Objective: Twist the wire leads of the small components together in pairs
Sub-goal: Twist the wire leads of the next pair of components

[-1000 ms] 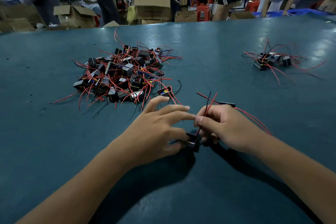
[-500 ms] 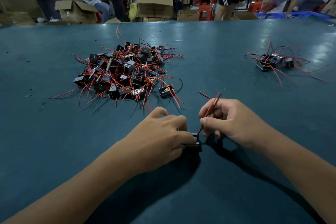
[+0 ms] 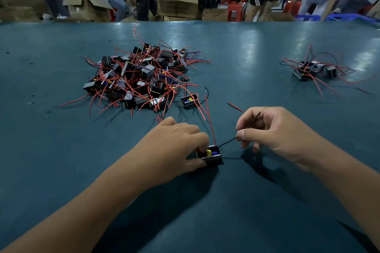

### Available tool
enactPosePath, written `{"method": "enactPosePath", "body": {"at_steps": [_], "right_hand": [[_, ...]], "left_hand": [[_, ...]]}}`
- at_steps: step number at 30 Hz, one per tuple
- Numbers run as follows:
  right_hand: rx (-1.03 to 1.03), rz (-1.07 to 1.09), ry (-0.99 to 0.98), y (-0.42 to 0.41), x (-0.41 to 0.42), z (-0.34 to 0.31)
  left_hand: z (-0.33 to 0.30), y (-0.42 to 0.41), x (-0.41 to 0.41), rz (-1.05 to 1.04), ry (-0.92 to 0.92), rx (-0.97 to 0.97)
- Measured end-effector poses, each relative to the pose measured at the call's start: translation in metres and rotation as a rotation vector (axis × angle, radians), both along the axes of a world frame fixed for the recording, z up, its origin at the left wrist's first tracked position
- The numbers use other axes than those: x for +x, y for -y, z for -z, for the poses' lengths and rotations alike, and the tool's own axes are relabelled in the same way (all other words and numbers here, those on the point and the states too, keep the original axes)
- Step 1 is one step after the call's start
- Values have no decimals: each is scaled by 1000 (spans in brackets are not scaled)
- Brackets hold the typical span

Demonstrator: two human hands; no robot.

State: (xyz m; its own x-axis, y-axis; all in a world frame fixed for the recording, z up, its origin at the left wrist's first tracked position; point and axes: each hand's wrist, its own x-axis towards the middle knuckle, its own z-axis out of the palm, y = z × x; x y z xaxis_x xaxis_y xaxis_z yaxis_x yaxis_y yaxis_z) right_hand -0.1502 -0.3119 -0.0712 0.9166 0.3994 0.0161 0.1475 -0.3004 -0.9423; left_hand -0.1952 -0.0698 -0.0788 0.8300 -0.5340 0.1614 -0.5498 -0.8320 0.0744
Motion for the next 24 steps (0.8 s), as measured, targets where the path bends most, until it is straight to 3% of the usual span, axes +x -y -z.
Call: {"method": "enactPosePath", "body": {"at_steps": [3,8,11,18,24], "right_hand": [[-4,-17,4,1,1,-1],[-38,-49,24,1,0,-4],[-45,-70,37,0,-1,-5],[-111,-208,80,4,-5,-13],[-167,-316,123,8,-7,-17]], "left_hand": [[2,1,0,-3,-30,-60],[0,11,-2,-127,-3,-468],[3,21,-2,-205,-75,-648],[13,23,12,-255,-246,-717],[14,24,8,-207,-195,-669]]}}
